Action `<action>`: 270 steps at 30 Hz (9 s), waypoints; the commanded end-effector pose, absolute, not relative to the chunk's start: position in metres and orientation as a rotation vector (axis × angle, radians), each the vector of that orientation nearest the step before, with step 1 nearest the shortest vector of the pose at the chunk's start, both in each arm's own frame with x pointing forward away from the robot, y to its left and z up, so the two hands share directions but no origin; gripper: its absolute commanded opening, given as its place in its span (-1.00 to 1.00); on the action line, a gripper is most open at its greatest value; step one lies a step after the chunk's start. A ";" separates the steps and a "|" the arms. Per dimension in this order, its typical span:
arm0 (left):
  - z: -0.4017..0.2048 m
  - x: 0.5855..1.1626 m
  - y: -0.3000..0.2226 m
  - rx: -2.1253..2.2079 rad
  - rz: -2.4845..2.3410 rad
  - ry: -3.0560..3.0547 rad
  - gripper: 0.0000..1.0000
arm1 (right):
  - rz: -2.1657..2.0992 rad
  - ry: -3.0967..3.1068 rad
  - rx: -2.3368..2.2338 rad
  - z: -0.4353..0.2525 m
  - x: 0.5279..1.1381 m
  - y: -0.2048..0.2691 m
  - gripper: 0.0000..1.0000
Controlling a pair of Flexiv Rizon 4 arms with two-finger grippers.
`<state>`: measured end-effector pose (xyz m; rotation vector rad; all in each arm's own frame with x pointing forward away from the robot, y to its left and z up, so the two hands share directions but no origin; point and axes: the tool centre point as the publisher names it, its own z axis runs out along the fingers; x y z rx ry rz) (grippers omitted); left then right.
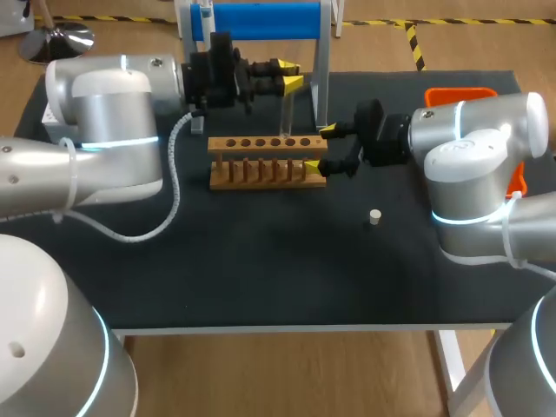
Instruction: Invert the test tube, pick up the pipette, mount the tip to pipette, aspirate from beaker and dispense into the tube, eject the tip, return the pipette, and cap with the stopper.
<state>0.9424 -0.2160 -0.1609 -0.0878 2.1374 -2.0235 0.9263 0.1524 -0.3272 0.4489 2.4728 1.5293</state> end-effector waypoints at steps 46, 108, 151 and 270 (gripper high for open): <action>-0.179 0.969 -0.199 -0.016 -2.045 2.125 -1.00 | 1.478 2.413 0.503 -0.344 0.931 0.154 1.00; -0.213 0.975 -0.203 0.012 -2.031 2.134 -1.00 | 1.477 2.419 0.502 -0.344 0.931 0.154 1.00; -0.237 0.983 -0.202 -0.038 -2.042 2.146 -1.00 | 1.477 2.419 0.502 -0.344 0.931 0.154 1.00; -0.219 0.884 -0.048 -0.606 -1.728 2.264 1.00 | 1.477 2.419 0.502 -0.344 0.931 0.154 1.00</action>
